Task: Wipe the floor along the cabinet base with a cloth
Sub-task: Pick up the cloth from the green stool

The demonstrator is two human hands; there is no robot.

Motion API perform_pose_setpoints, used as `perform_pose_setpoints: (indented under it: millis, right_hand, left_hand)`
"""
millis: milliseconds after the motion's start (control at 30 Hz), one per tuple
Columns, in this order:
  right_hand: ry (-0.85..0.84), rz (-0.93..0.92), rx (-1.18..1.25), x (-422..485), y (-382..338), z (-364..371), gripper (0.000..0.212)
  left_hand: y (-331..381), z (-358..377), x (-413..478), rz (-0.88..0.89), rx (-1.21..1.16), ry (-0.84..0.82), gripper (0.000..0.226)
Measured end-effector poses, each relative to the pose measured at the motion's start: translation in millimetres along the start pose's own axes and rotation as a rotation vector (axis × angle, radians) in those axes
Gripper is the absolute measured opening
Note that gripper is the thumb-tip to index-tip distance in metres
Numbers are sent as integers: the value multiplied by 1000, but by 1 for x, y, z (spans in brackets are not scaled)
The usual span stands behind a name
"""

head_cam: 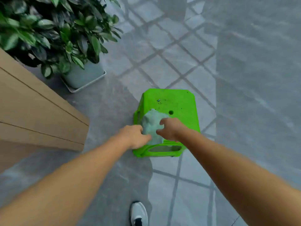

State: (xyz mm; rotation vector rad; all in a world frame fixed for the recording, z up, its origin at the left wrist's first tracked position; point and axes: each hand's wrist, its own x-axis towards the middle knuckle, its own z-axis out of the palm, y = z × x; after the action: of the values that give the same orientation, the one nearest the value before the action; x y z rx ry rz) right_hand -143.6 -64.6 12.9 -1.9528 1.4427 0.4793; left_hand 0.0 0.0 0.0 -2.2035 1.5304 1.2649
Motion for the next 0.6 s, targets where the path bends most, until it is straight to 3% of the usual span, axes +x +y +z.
perform_pose_setpoints:
  millis: [133, 233, 433, 533, 600]
  right_hand:
    - [334, 79, 299, 61, 41, 60, 52]
    - [484, 148, 462, 88, 56, 99, 58]
    - [599, 279, 459, 95, 48, 125, 64]
    - [530, 369, 611, 93, 34, 117, 69]
    - [428, 326, 704, 91, 22, 113, 72]
  left_hand:
    - [-8, 54, 69, -47, -246, 286, 58]
    - [-15, 77, 114, -61, -467, 427, 71]
    - [-22, 87, 146, -121, -817, 299, 74]
    - [-30, 80, 143, -181, -948, 222, 63]
    - [-36, 71, 136, -178, -1030, 124, 48]
